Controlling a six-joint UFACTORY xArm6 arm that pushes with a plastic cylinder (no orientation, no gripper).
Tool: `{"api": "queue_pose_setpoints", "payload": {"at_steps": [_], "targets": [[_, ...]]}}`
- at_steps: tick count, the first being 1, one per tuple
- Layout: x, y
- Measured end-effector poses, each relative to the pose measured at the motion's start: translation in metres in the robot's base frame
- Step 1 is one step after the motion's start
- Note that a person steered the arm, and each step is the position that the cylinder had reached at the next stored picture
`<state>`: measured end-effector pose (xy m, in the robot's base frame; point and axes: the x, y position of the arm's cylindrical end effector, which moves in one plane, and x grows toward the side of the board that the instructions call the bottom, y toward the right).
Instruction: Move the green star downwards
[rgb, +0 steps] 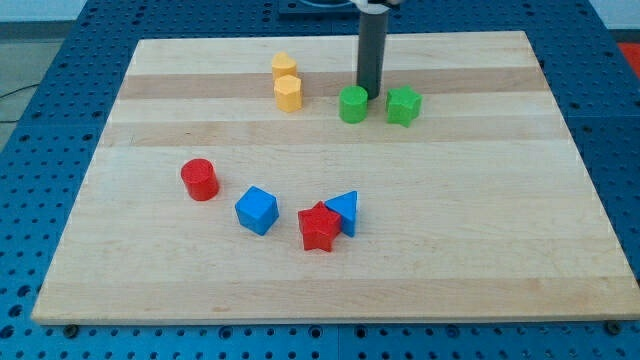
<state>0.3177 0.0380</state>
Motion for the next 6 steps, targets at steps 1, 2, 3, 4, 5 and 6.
{"api": "queue_pose_setpoints", "payload": {"at_steps": [1, 2, 3, 4, 5, 6], "targets": [[0.0, -0.026], [0.0, -0.05], [0.0, -0.056], [0.0, -0.06], [0.001, -0.06], [0.011, -0.045]]}}
